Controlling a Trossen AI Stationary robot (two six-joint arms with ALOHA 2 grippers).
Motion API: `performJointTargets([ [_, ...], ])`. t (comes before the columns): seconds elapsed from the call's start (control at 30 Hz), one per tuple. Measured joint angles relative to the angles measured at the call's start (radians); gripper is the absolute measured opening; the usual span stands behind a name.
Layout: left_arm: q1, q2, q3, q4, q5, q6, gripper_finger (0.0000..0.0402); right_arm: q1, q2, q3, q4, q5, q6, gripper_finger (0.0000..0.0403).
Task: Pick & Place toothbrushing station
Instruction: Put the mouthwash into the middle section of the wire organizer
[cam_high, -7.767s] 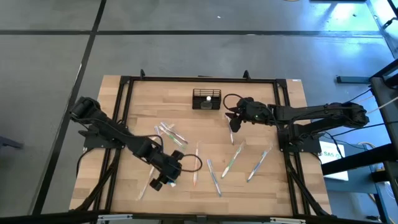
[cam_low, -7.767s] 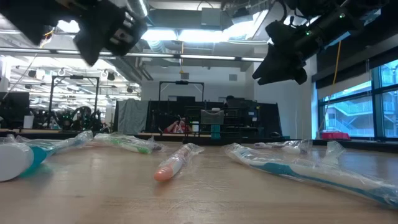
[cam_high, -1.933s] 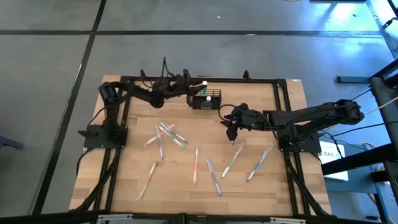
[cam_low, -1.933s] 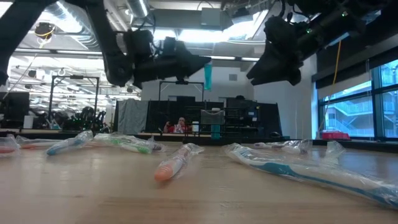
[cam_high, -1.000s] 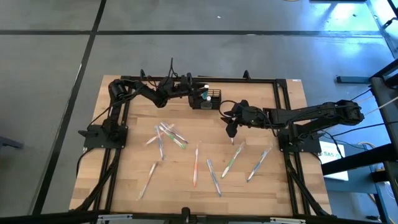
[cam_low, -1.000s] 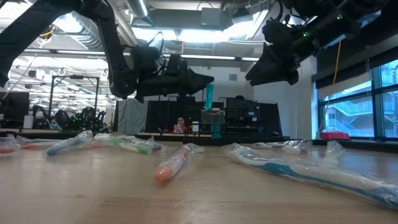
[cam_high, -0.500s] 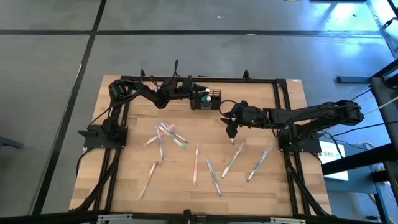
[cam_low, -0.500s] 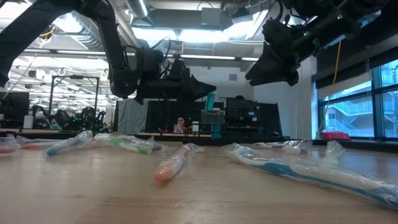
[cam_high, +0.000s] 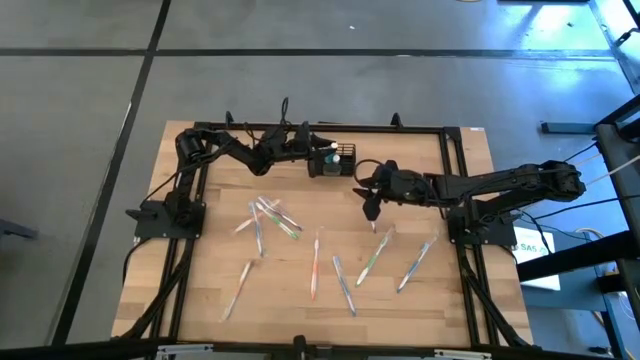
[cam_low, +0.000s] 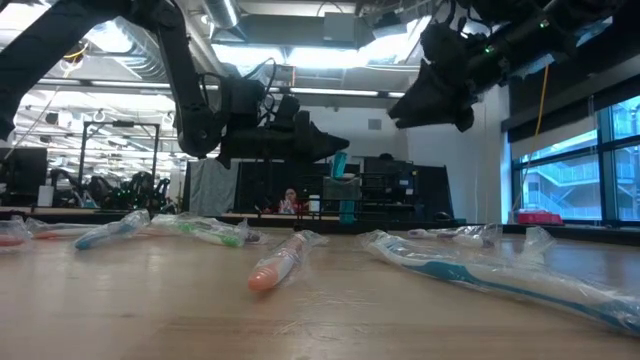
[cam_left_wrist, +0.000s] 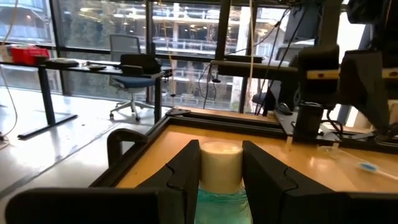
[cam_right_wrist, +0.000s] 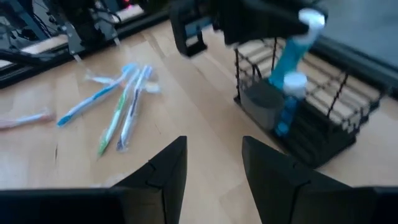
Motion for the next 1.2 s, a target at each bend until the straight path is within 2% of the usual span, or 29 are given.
performJointTargets([
  [0.2,0.001,0.000,0.000,0.000,0.009,-0.011,0.0093,-0.015,0.016,0.000,0.086,0.227,-0.159,0.0158],
  [0.27,0.000,0.000,0.000,0.000,0.012,-0.011,0.0093,-0.036,0.028,0.000,0.127,0.236,-0.222,0.0158],
  [0.57,0.029,0.000,0.000,0.049,0.093,-0.070,0.0093,-0.197,0.066,0.000,0.230,0.057,-0.490,0.0158],
  [0.73,0.064,0.000,0.000,0.053,0.168,-0.121,0.0093,-0.291,0.067,0.000,0.282,-0.136,-0.600,0.0158],
  [1.0,0.089,0.000,0.000,0.085,0.235,-0.126,0.0093,-0.404,0.067,0.000,0.311,-0.330,-0.597,0.0158],
  [1.2,0.092,0.000,0.000,0.098,0.220,-0.125,0.0093,-0.426,0.069,0.000,0.315,-0.354,-0.545,0.0159],
])
